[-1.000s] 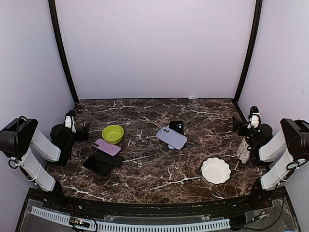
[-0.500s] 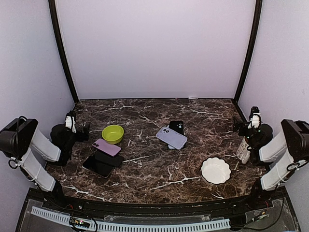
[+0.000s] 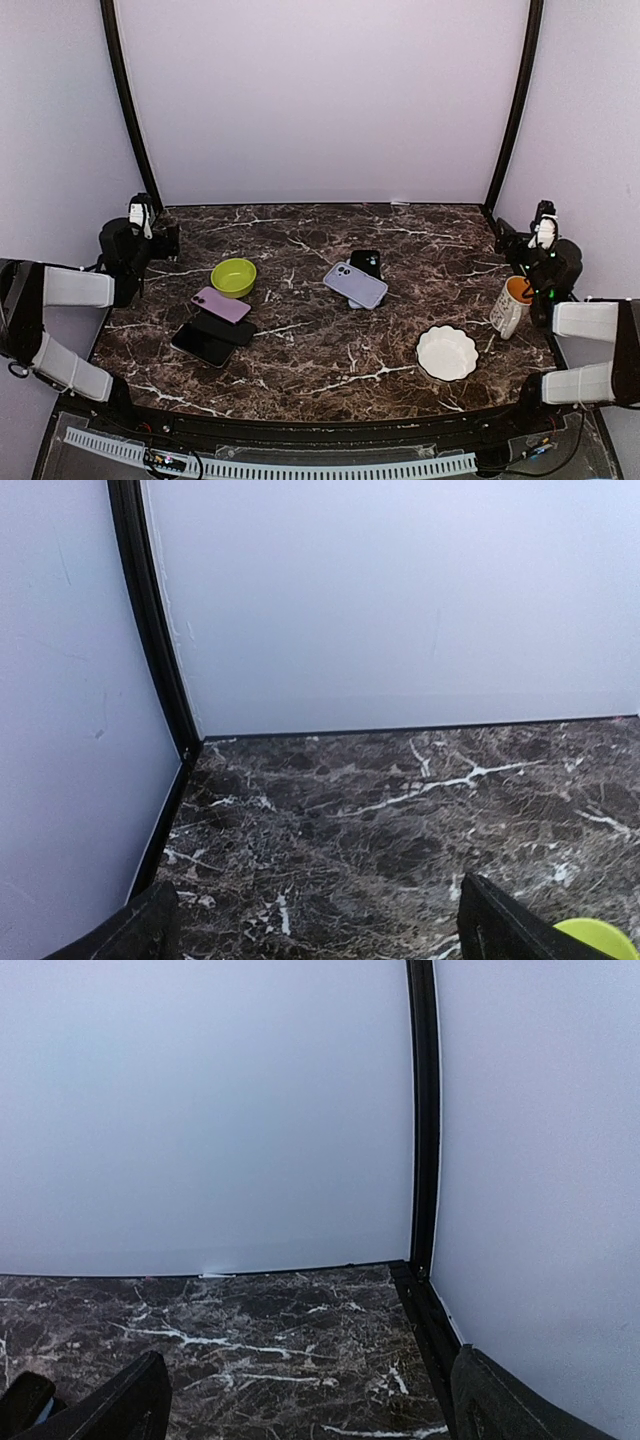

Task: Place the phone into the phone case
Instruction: Pick up the phone case from the phone case.

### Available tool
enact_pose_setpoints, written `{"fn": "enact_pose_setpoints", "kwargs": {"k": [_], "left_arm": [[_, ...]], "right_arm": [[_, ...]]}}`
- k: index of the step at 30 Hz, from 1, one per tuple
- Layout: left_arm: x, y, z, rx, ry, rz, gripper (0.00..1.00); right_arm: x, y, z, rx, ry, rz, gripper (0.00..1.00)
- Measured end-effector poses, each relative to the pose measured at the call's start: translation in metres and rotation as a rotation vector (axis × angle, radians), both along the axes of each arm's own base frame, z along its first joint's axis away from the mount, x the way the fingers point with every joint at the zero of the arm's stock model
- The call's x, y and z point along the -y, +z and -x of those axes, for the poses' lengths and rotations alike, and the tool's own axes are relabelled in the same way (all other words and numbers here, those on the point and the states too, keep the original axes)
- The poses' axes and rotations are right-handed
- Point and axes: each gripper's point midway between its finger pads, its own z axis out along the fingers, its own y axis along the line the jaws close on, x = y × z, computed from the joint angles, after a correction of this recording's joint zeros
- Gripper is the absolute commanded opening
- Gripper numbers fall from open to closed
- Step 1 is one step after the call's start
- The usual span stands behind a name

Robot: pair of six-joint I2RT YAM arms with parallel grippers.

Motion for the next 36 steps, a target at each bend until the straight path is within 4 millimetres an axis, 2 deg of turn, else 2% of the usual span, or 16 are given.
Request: {"fn": "enact_pose_setpoints", "kwargs": {"k": [4, 8, 10, 12, 14, 19, 23, 25, 27, 30, 33, 36], "left_arm": [[0.008, 0.045, 0.007, 0.044, -0.027, 0.089, 0.97], [0.013, 0.088, 0.029, 0.092, -0.036, 0.216, 0.88], [0.016, 0.095, 0.042, 0.085, -0.04, 0.28, 0.85], [0.022, 0.089, 0.049, 0.045, -0.056, 0.333, 0.83], [0.034, 0.067, 0.053, -0.059, -0.091, 0.374, 0.82], [0.067, 0.029, 0.057, -0.272, -0.188, 0.39, 0.81], [0.085, 0.026, 0.06, -0.323, -0.258, 0.381, 0.78], [0.089, 0.023, 0.062, -0.338, -0.272, 0.381, 0.77], [0.091, 0.021, 0.064, -0.347, -0.281, 0.383, 0.77], [0.092, 0.02, 0.065, -0.357, -0.288, 0.383, 0.77], [0.093, 0.02, 0.067, -0.357, -0.29, 0.38, 0.76], [0.092, 0.02, 0.07, -0.35, -0.293, 0.378, 0.76]], "right_arm": [[-0.004, 0.061, -0.01, 0.035, 0.032, -0.04, 0.91], [-0.023, 0.124, -0.018, 0.008, 0.152, -0.103, 0.81], [-0.033, 0.137, -0.017, -0.025, 0.2, -0.13, 0.79], [-0.045, 0.135, -0.014, -0.088, 0.235, -0.167, 0.76], [-0.065, 0.122, -0.012, -0.175, 0.273, -0.198, 0.73], [-0.138, 0.076, 0.004, -0.437, 0.361, -0.204, 0.7], [-0.195, 0.037, 0.01, -0.633, 0.355, -0.108, 0.7], [-0.229, 0.014, 0.01, -0.724, 0.363, -0.02, 0.7], [-0.268, -0.016, 0.007, -0.811, 0.398, 0.091, 0.7], [-0.312, -0.059, 0.003, -0.93, 0.449, 0.254, 0.67], [-0.344, -0.088, -0.016, -0.993, 0.484, 0.373, 0.65], [-0.36, -0.105, -0.037, -1.011, 0.492, 0.456, 0.6]]}}
